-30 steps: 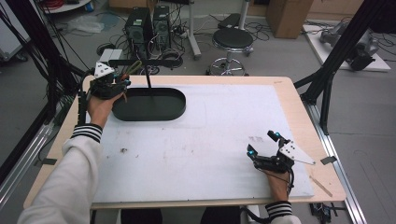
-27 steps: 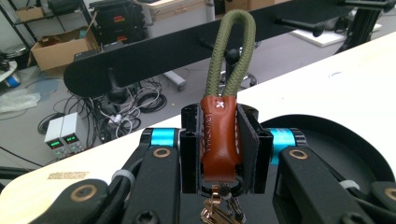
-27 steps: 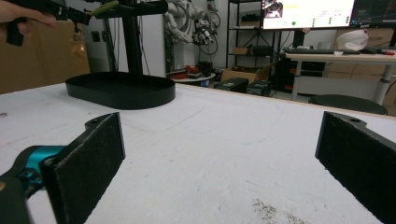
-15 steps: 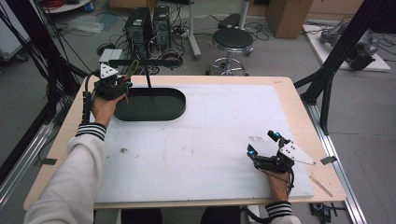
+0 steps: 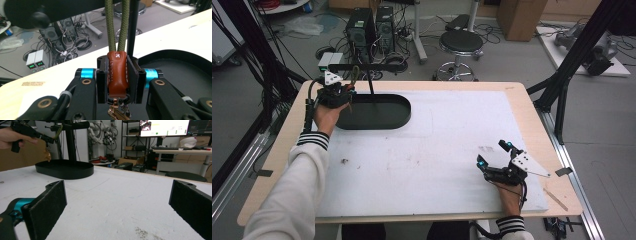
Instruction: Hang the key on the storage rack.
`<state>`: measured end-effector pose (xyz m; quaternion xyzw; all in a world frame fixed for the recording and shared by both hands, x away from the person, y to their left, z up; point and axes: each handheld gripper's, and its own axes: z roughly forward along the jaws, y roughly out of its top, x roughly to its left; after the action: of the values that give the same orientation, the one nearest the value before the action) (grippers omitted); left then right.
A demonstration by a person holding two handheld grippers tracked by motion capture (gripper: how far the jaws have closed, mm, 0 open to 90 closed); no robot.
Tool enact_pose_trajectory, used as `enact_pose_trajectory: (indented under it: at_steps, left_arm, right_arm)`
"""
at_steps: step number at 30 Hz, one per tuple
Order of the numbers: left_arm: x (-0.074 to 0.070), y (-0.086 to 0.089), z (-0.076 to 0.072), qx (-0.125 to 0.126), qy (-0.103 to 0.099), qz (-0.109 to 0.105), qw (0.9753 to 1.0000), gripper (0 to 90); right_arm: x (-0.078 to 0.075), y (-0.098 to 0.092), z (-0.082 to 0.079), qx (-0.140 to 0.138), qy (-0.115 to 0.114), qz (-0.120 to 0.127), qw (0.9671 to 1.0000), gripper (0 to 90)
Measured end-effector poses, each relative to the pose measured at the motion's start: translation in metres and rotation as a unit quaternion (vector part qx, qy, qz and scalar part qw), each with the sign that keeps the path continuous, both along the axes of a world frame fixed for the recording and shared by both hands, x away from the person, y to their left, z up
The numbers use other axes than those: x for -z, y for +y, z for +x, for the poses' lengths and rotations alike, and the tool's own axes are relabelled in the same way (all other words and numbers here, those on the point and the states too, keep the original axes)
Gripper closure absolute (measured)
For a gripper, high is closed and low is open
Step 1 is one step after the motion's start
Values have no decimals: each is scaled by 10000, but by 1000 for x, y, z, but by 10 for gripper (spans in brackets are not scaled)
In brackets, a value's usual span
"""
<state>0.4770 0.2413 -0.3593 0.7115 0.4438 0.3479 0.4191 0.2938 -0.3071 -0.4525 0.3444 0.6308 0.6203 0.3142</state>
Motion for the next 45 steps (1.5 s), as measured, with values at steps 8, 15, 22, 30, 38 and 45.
enact_pose_trajectory:
  at_steps: [8,15,22,30,38,45]
  left_arm:
    - [4,0,3,111,25,-52,9999,719]
    - [9,5,0,262,110,-159,9995,550]
    - [12,27,-55,999,-476,-643,9918,219]
    - [9,43,-113,1605,-1078,-1061,9754,16]
    - [29,54,-152,1717,-1062,-1339,9702,17]
    - [57,59,-179,1603,-1061,-1277,9730,17]
  right_arm:
    - [0,0,0,-8,-1,4,10000,4]
    - [0,0,0,-10,-10,-1,10000,4]
    - [0,0,0,12,-12,-20,10000,4]
    - [0,0,0,10,-17,-32,10000,4]
    - [0,0,0,-7,-45,-4,10000,4]
    - [0,0,-1,-4,-65,-13,10000,4]
